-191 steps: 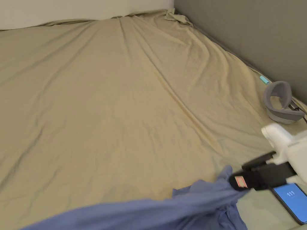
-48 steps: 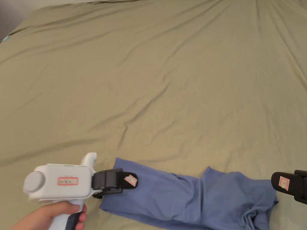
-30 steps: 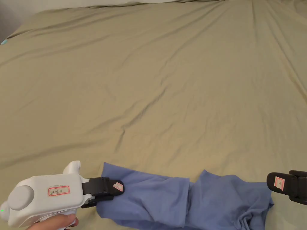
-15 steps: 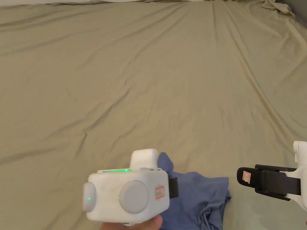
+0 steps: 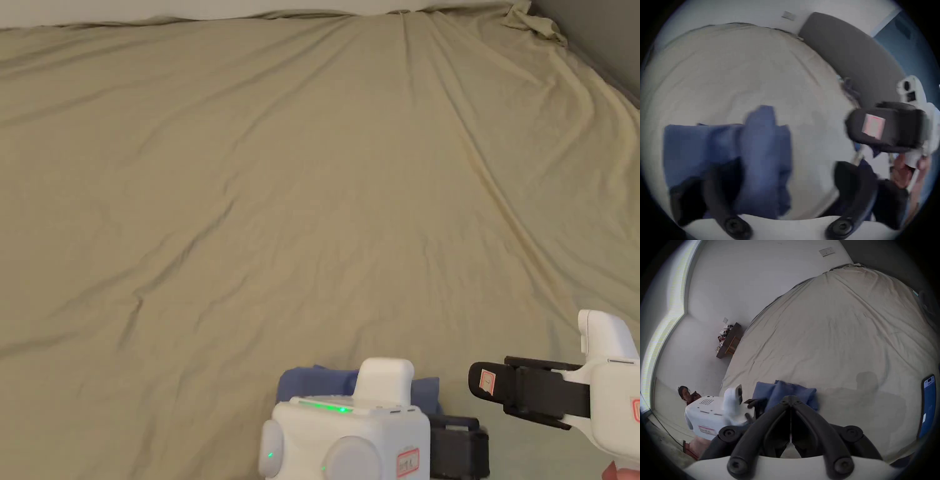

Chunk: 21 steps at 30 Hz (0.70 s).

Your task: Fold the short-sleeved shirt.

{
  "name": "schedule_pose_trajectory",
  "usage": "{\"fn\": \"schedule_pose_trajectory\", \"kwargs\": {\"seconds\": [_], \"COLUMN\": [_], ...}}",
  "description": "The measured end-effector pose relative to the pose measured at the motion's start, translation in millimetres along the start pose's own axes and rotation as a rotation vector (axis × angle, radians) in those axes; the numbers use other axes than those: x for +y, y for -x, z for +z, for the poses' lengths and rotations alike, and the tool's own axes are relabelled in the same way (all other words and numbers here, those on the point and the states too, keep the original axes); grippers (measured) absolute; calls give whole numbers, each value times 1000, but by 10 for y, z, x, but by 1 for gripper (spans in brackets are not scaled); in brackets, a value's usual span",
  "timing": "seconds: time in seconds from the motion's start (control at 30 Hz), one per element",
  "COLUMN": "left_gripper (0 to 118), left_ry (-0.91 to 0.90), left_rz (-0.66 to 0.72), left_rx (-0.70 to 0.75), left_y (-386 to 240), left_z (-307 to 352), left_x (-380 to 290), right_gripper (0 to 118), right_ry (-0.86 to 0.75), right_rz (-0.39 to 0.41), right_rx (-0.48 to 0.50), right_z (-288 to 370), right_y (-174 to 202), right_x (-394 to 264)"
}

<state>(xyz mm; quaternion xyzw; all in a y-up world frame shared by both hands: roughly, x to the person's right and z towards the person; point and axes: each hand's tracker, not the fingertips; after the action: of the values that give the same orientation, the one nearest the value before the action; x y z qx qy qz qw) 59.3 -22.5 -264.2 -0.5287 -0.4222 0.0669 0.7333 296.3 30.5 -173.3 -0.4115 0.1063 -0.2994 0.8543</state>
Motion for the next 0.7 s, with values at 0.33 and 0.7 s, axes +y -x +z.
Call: {"fn": "schedule_pose_trajectory", "kwargs": {"seconds": [0.33, 0.7], "left_gripper": [4, 3], "left_ry": [-281, 56], "left_rz": [198, -190], "left_rx": [253, 189], "left_y": [719, -337], "left_z": [1128, -557], "left_x": [94, -229], "right_gripper": [3, 3], "right_ry": [-79, -46], "right_rz": [-33, 20], "right_rx": [-17, -92], "right_z": [104, 120], "right_y": [-134, -2], "right_x": [31, -16]}}
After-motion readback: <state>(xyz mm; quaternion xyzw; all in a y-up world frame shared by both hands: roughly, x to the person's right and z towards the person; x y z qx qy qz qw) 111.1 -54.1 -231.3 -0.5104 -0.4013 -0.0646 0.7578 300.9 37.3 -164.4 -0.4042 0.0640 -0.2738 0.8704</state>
